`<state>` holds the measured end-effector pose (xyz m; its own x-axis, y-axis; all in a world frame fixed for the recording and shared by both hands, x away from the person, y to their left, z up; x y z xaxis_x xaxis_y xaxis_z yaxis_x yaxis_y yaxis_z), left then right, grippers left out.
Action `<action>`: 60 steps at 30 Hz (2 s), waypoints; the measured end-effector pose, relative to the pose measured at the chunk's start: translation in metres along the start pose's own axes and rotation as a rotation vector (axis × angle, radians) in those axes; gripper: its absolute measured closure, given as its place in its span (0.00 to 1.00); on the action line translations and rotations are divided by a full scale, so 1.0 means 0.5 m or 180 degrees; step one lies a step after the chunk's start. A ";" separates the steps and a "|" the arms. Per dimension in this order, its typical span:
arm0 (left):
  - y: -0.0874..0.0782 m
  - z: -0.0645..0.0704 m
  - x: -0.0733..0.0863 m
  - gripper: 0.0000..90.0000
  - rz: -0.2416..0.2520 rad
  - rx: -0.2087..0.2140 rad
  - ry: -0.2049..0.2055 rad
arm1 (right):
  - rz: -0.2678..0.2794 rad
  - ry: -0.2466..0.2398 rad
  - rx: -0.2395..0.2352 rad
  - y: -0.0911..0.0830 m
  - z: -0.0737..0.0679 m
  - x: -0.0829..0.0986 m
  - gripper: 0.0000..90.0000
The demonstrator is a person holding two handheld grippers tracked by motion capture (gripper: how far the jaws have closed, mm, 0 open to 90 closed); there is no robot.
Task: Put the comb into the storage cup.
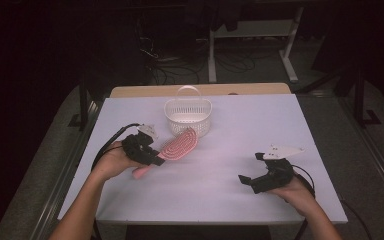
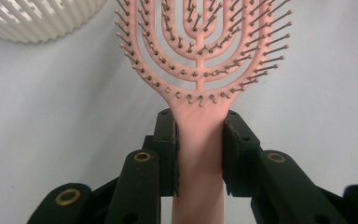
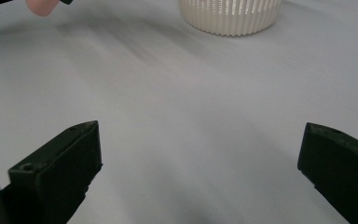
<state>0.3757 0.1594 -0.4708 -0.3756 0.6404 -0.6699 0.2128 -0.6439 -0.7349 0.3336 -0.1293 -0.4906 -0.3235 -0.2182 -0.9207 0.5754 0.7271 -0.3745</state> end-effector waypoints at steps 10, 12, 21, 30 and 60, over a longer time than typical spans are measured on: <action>-0.015 -0.004 -0.018 0.78 0.0292 0.0032 -0.0071 | -0.0005 0.0006 -0.0004 0.000 -0.001 0.000 0.00; -0.018 -0.005 -0.022 0.78 0.0347 0.0032 -0.0073 | -0.0005 0.0006 -0.0005 0.000 -0.001 0.000 0.00; -0.028 -0.012 -0.036 0.78 0.0624 0.0048 -0.0134 | -0.0003 0.0012 -0.0006 0.001 -0.001 0.000 0.00; -0.038 -0.020 -0.050 0.78 0.0870 0.0019 -0.0155 | 0.0001 0.0010 -0.0008 0.000 -0.001 0.000 0.00; -0.073 -0.063 -0.143 0.78 0.1694 -0.0109 -0.0139 | -0.0012 0.0010 -0.0006 0.003 -0.001 0.001 0.00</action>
<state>0.4233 0.1505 -0.3996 -0.2448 0.2104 -0.9465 0.4132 -0.8605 -0.2981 0.3340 -0.1279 -0.4916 -0.3279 -0.2190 -0.9190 0.5727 0.7275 -0.3778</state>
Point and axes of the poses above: each handheld gripper's, and its own axes: y roughly forward along the jaws, x roughly out of its underside, z roughly to its right, the point moved 10 cm from there along y, roughly forward along the jaws, and after that the axes turned 11 degrees about z, right-handed, at the moved point
